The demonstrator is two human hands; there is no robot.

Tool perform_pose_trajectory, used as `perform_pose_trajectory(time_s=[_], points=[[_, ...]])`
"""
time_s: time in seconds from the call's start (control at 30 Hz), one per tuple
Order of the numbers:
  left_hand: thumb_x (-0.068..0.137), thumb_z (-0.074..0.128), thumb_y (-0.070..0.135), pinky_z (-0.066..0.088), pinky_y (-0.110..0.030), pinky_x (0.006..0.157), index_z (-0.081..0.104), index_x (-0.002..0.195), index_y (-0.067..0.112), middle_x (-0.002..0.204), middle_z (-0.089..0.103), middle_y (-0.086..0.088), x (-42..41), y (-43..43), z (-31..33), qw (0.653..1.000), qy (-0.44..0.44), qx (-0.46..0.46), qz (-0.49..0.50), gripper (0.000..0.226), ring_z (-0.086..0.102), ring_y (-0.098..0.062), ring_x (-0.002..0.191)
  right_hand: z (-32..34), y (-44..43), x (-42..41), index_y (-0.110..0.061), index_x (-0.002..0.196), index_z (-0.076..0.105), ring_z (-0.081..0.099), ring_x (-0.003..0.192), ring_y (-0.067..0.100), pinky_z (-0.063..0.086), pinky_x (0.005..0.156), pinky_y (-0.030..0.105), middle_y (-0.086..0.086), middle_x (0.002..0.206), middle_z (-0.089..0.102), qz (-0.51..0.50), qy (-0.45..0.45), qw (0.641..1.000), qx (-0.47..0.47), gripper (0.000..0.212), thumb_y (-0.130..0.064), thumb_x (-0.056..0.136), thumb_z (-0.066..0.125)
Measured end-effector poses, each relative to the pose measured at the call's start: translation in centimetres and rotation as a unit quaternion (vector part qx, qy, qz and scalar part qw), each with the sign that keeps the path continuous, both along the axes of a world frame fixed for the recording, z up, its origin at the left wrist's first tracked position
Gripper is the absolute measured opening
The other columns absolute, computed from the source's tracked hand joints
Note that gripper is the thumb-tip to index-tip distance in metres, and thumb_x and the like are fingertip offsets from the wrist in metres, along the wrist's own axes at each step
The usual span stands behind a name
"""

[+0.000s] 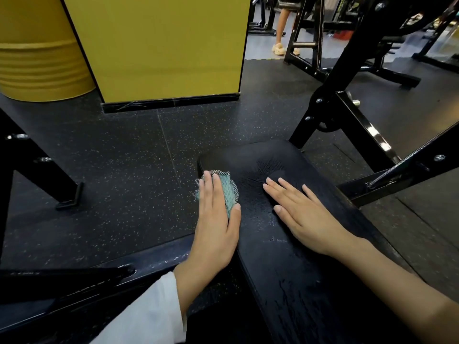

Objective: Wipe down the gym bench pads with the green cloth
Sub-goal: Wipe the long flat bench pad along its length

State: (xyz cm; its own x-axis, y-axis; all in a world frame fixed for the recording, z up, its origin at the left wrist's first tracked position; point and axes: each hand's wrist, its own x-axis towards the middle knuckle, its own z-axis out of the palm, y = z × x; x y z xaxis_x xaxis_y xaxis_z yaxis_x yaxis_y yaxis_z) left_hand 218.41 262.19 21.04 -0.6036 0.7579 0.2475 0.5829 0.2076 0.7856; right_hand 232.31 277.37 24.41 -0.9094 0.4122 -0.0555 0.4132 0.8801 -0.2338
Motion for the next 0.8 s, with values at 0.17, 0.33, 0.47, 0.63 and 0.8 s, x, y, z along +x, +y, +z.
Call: perform_pose_trajectory(time_s=[0.17,0.33,0.47,0.63,0.8], points=[[0.105,0.033,0.023,-0.014,-0.021,0.115,-0.009,0.153,0.01,0.159,-0.024,0.0,-2.1,1.8,0.7,1.0,-0.017,-0.025,0.006,0.066,-0.025,-0.013,0.145,0.1,0.0,0.0,-0.04,0.152,0.008,-0.013,0.142,-0.009,-0.012,0.115,0.025,-0.03,0.156,-0.002,-0.001,-0.001,1.0,0.003,0.07,-0.058,0.086,-0.004],[0.105,0.032,0.022,-0.011,-0.031,0.117,-0.002,0.154,0.005,0.162,-0.018,-0.008,-6.0,4.2,1.4,0.997,-0.009,-0.072,0.011,0.062,-0.024,-0.023,0.147,0.0,-0.1,0.0,-0.039,0.152,0.008,-0.013,0.142,-0.01,-0.011,0.116,0.026,-0.031,0.156,-0.002,-0.001,-0.002,1.0,0.005,0.07,-0.058,0.086,-0.005],[0.102,0.043,0.033,-0.006,-0.036,0.119,0.004,0.155,0.011,0.162,-0.016,-0.004,-7.4,4.9,1.7,0.996,-0.008,-0.088,0.016,0.07,-0.021,-0.024,0.148,0.0,-0.1,0.1,-0.039,0.153,0.01,-0.012,0.143,-0.009,-0.01,0.117,0.028,-0.03,0.157,-0.001,-0.001,0.004,1.0,0.002,0.069,-0.057,0.087,-0.004],[0.103,0.041,0.024,-0.008,-0.031,0.118,0.009,0.156,0.014,0.162,-0.017,0.001,-5.7,3.7,1.1,0.998,-0.001,-0.065,0.002,0.062,-0.022,-0.02,0.147,-0.1,0.0,0.0,-0.039,0.153,0.008,-0.013,0.142,-0.009,-0.011,0.117,0.028,-0.03,0.157,-0.002,0.001,0.002,1.0,0.003,0.069,-0.057,0.087,-0.004],[0.104,0.034,0.022,-0.016,-0.018,0.111,0.003,0.155,0.014,0.161,-0.018,0.002,-2.9,2.1,0.5,0.998,0.044,-0.047,-0.006,0.06,-0.026,-0.016,0.146,-0.1,-0.1,0.0,-0.04,0.153,0.007,-0.014,0.142,-0.01,-0.013,0.116,0.026,-0.03,0.157,-0.003,0.001,0.003,1.0,0.006,0.068,-0.057,0.088,-0.004]])
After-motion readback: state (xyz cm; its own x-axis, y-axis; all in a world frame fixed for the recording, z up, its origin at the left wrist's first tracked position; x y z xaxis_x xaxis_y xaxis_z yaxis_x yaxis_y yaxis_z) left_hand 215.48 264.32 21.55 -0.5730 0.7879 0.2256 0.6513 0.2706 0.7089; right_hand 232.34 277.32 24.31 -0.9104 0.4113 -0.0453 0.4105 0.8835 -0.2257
